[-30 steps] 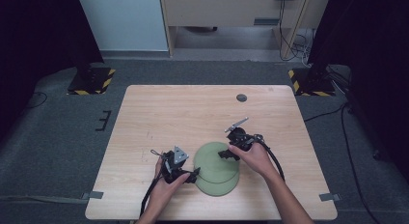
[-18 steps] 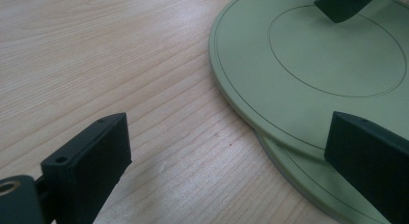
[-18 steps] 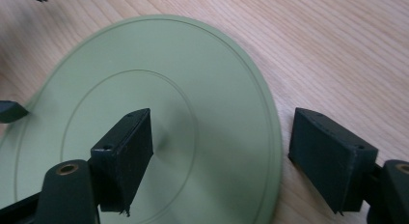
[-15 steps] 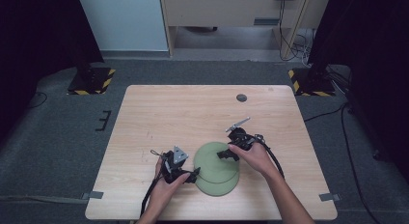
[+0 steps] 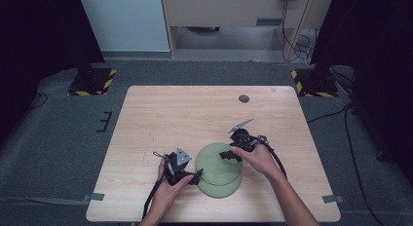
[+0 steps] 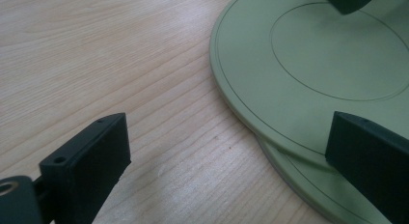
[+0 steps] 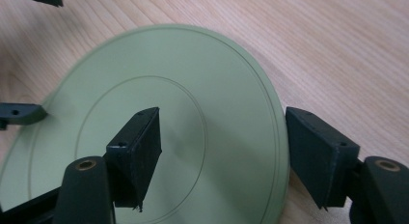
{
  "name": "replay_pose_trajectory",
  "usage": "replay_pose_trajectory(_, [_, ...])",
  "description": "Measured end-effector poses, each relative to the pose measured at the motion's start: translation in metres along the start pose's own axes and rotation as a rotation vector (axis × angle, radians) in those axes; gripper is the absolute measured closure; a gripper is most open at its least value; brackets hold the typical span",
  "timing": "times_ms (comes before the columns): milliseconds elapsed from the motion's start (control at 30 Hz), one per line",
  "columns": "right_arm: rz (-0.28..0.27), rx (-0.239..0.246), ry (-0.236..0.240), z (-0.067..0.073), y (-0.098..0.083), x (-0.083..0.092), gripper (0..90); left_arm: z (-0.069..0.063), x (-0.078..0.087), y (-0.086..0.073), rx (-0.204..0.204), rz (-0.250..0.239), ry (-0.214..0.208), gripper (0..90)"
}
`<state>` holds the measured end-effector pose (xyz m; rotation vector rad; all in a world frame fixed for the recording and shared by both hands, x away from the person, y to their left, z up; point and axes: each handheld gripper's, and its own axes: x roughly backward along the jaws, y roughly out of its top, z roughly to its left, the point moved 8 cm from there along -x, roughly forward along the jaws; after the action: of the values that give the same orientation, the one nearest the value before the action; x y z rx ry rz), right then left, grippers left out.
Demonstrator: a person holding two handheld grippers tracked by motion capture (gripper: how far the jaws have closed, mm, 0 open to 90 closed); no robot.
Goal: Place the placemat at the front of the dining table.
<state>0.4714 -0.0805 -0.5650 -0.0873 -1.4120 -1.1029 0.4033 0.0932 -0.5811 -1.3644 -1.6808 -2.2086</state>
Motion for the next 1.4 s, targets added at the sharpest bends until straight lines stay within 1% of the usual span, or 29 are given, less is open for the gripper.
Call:
replay_pose_trajectory(33, [-0.020,0.005,0.001,-0.001,0.002,0.004,35.7,0.000,0.000,0.000,0.001,0.000,-0.001,0.8])
replay_pose_trajectory(67, [-0.020,0.005,0.001,-0.001,0.002,0.004,35.7,0.000,0.000,0.000,0.003,0.001,-0.002,0.8])
replay_pose_trajectory(167, [-0.035,-0.008,0.007,-0.001,0.003,0.008,40.0,0.000,0.000,0.000,0.003,0.002,-0.001,0.8])
replay_pose_trajectory(233, [-0.047,0.000,-0.003,-0.003,0.004,0.011,44.2,0.000,0.000,0.000,0.004,0.002,0.000,0.8])
replay_pose_trajectory(333, [-0.047,-0.001,-0.011,-0.004,0.004,0.011,49.9,0.000,0.000,0.000,0.003,0.002,0.003,0.8])
replay_pose_trajectory(433, [-0.052,0.012,-0.024,-0.006,0.004,0.011,54.8,0.000,0.000,0.000,0.002,0.002,0.005,0.5])
replay_pose_trajectory(533, [-0.057,0.009,-0.024,-0.006,0.005,0.013,56.9,0.000,0.000,0.000,0.004,0.004,0.005,0.2])
replay_pose_trajectory(567, [-0.064,0.013,-0.028,-0.005,0.005,0.014,59.4,0.000,0.000,0.000,0.005,0.004,0.006,0.1])
replay_pose_trajectory(600, [-0.064,0.013,-0.028,-0.005,0.005,0.014,59.4,0.000,0.000,0.000,0.004,0.004,0.007,0.1])
replay_pose_trajectory(633, [-0.072,0.020,-0.030,-0.005,0.006,0.016,62.1,0.000,0.000,0.000,0.004,0.005,0.008,0.1])
replay_pose_trajectory(667, [-0.072,0.020,-0.030,-0.005,0.006,0.016,62.1,0.000,0.000,0.000,0.004,0.005,0.009,0.1])
replay_pose_trajectory(767, [-0.082,0.015,-0.023,-0.003,0.008,0.018,64.2,0.000,0.000,0.000,0.004,0.006,0.009,0.1])
replay_pose_trajectory(867, [-0.104,0.018,0.004,-0.001,0.010,0.022,67.1,0.000,0.000,0.000,0.005,0.006,0.009,0.1])
replay_pose_trajectory(1033, [-0.103,0.017,0.008,0.001,0.011,0.023,69.0,0.000,0.000,0.000,0.005,0.006,0.009,0.0])
replay_pose_trajectory(1167, [-0.088,0.045,0.015,0.004,0.013,0.025,71.9,0.000,0.000,0.000,0.005,0.006,0.009,0.0])
replay_pose_trajectory(1200, [-0.078,0.055,0.021,0.008,0.014,0.027,73.2,0.000,0.000,0.000,0.005,0.006,0.009,0.0])
replay_pose_trajectory(1300, [-0.069,0.071,0.015,0.009,0.015,0.027,75.1,0.000,0.000,0.000,0.004,0.006,0.010,0.0])
replay_pose_trajectory(1400, [-0.062,0.072,0.002,0.008,0.014,0.026,77.3,0.000,0.000,0.000,0.003,0.006,0.009,0.0])
